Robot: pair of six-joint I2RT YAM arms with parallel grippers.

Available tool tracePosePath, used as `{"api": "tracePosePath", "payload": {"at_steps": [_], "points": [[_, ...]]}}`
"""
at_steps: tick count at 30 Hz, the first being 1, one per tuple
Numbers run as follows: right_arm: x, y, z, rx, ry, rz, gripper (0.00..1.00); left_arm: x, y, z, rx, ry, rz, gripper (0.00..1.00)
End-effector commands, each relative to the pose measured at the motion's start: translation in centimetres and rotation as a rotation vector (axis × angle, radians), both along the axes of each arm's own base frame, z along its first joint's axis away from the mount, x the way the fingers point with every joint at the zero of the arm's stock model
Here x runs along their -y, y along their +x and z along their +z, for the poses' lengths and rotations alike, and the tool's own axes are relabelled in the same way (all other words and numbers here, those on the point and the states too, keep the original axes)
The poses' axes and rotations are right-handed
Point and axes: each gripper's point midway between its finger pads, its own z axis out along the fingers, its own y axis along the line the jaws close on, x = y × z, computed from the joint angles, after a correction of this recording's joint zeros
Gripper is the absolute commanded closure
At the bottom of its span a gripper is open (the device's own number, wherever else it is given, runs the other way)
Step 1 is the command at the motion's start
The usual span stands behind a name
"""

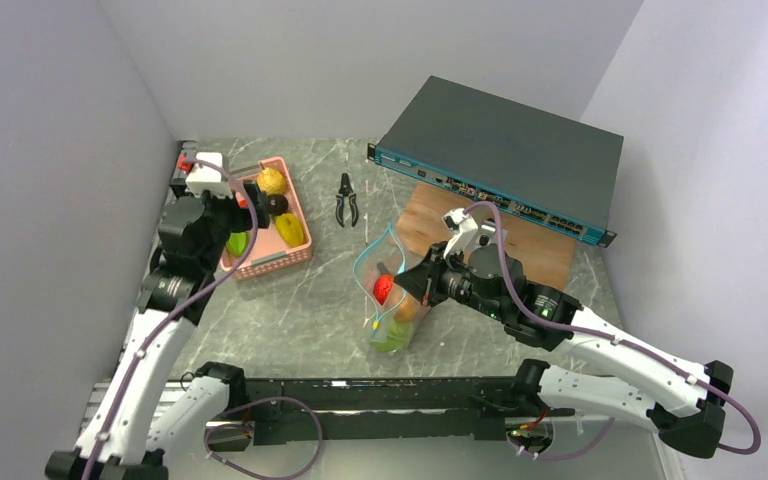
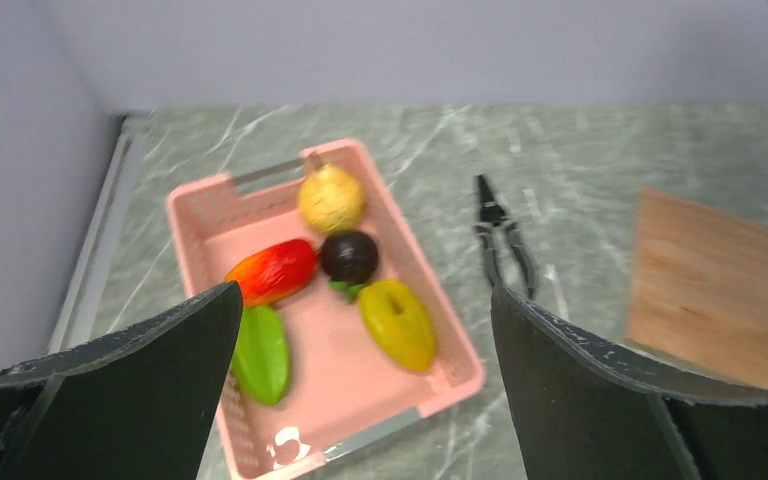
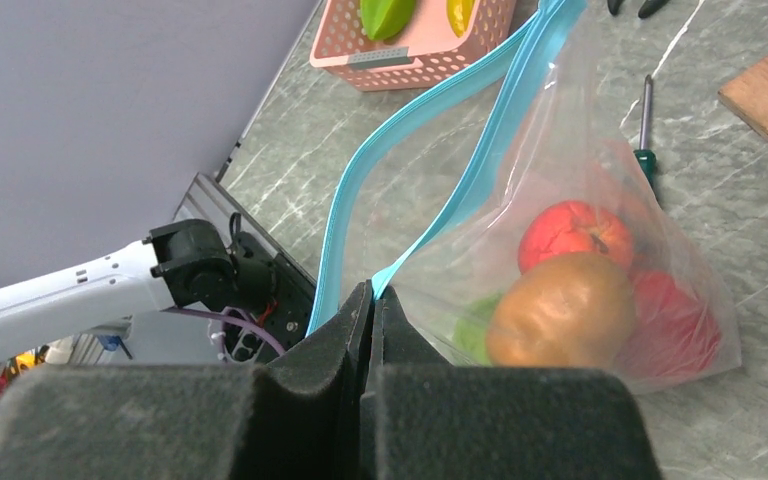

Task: Place the food in the zip-top bag and seal the zipper
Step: Pick up the fake fruit from the bin.

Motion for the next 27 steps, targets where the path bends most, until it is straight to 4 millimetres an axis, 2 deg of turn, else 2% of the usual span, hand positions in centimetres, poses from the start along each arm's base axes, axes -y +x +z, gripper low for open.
{"api": "tracePosePath", "payload": {"at_steps": [1,5,6,11,15,17,25,27], "points": [[0.0,-0.1,3.2,0.058,0.054,0.009,1.00,-3.7,3.3,-3.7,-0.119,-0.063,0.179,0.00],[0.1,-0.1,3.4,0.061,0.057,0.006,1.00,-5.9,6.5,-8.6,-0.307,-0.184,0.160,0.00],[0.2,0.0,3.4,0.061,0.056,0.003,1.00,-6.9,7.1,-9.8,-0.362,-0.224,0.168,0.00],[0.3,-0.1,3.4,0.060,0.061,-0.001,1.00,-9.8,8.4,-15.9,-0.632,-0.262,0.259,0.00],[0.2,-0.2,3.2,0.058,0.069,0.004,1.00,-9.6,8.8,-19.4,-0.750,-0.265,0.244,0.02],[0.2,-0.3,3.1,0.056,0.076,0.008,1.00,-9.4,8.8,-19.8,-0.772,-0.243,0.241,0.03],[0.6,-0.5,2.9,0.051,0.087,0.001,1.00,-8.8,8.7,-18.2,-0.723,-0.130,0.286,0.05],[0.7,-0.6,3.1,0.054,0.089,0.002,1.00,-9.2,8.7,-17.6,-0.696,-0.100,0.331,0.05]]}}
